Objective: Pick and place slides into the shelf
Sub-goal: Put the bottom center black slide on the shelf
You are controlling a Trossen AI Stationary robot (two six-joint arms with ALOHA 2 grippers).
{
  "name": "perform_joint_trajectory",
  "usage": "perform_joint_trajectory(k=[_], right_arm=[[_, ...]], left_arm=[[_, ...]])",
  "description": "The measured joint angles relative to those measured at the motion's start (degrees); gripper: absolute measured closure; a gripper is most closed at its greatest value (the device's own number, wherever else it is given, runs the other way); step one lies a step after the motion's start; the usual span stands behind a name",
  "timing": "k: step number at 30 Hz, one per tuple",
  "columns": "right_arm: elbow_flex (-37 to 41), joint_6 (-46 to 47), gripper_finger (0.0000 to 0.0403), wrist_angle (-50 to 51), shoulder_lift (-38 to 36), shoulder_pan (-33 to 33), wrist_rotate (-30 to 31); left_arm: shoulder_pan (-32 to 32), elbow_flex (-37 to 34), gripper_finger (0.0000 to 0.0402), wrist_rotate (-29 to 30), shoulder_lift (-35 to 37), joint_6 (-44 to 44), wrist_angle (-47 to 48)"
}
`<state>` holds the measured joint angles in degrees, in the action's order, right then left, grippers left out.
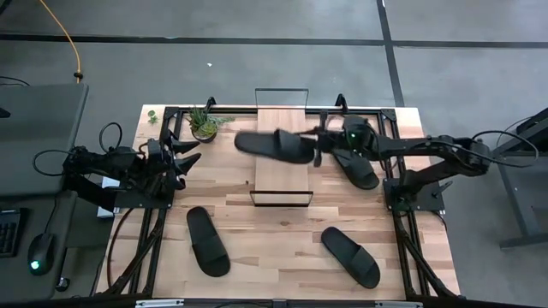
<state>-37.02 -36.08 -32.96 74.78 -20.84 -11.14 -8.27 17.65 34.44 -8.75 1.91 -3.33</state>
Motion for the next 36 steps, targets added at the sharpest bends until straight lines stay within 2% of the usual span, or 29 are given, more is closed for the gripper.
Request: perform_joint_trajectory(k=[5, 10, 15, 21, 24, 31, 36], right_arm=[[1.4, -2.5, 0.0403, 0.2, -1.7, -2.7, -1.8], [-0.7, -4.9, 0.0403, 8.1, -1.7, -3.9, -3.1], [-0.8, -8.5, 0.0403, 7.8, -1.3, -7.1, -2.7], [-0.8, -8.5, 0.0403, 6.0, -1.3, -14.7, -12.3], [-0.8, -8.7, 0.0403, 5.1, -1.3, -17.2, -13.1], [-0.8, -9.4, 0.0403, 4.0, -0.6, -21.4, -16.2], [-0.9, -8.1, 0.0403, 2.5, 1.5, -23.7, -19.5]], left_arm=[[0.0, 0.0, 0.0218, 1.2, 0.0, 0.0, 0.0], [0.0, 0.0, 0.0218, 1.4, 0.0, -0.4, -0.6], [0.0, 0.0, 0.0218, 2.7, 0.0, -3.7, -4.2], [0.0, 0.0, 0.0218, 2.7, 0.0, -9.2, -10.3], [0.0, 0.1, 0.0218, 2.7, 0.0, -11.7, -12.5], [0.0, 4.3, 0.0218, 2.7, -0.7, -13.1, -6.9], [0.0, 4.8, 0.0218, 3.8, -2.6, -13.2, -5.9]])
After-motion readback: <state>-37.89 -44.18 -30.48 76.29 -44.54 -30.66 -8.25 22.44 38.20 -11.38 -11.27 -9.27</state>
